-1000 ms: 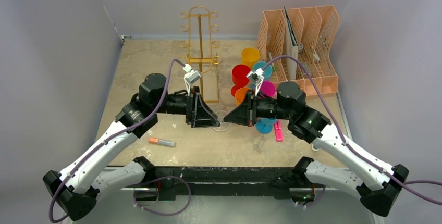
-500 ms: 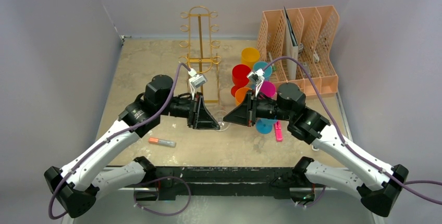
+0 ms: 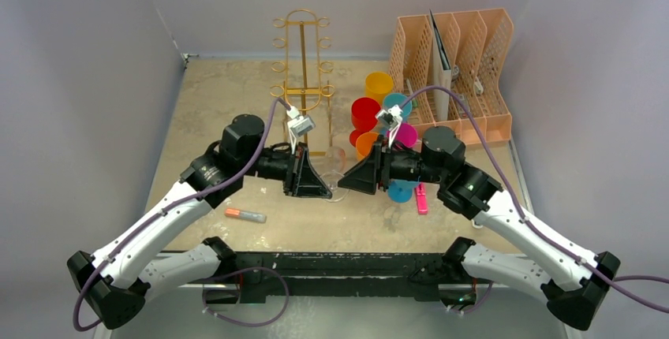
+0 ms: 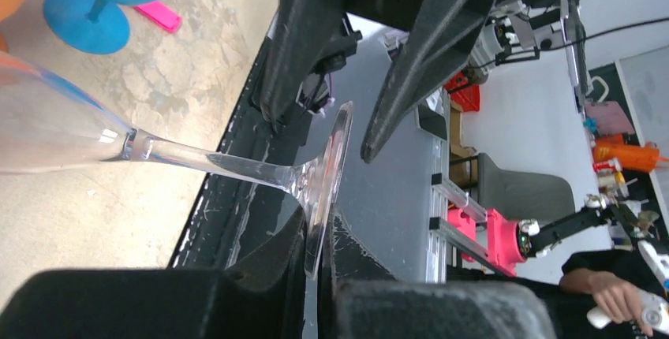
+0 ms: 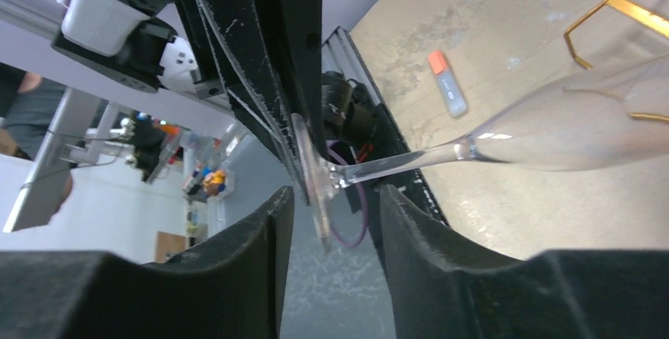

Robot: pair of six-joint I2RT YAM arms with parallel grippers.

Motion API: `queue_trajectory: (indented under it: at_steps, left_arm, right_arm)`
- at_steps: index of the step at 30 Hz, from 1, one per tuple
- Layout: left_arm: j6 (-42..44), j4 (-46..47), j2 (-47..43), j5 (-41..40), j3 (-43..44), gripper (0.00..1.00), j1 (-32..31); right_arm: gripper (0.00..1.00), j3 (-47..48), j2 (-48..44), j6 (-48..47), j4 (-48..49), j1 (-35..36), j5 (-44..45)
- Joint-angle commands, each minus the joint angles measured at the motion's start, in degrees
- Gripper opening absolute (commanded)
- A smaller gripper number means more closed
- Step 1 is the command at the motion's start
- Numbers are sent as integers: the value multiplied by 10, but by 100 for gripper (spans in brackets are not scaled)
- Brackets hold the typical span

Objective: Take the wine glass off the wine glass rack
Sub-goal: Place the wine glass at the center of the board.

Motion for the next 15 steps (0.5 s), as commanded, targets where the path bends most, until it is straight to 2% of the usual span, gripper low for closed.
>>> queue_trajectory:
  at_steps: [1, 6, 8, 10, 12, 15]
  left_arm:
    - [75, -35, -23, 54, 8, 0, -6]
    - [153, -118, -70, 65, 5, 0, -7]
    - [173, -126, -88, 63, 2, 0, -7]
    - [180, -116, -104, 76, -8, 0, -7]
    - [185, -80, -117, 111, -29, 0, -7]
    - [213, -54, -138, 123, -46, 0, -7]
  right_arm:
    - [53, 38, -29, -21, -44, -1, 13]
    - [69, 67, -68, -70, -133, -1, 134]
    - [69, 69, -81, -79, -167, -1, 204]
    - [66, 73, -83, -80, -208, -1, 270]
    - [67, 86, -73, -74, -260, -2, 317]
    - [73, 103, -52, -71, -301, -3, 324]
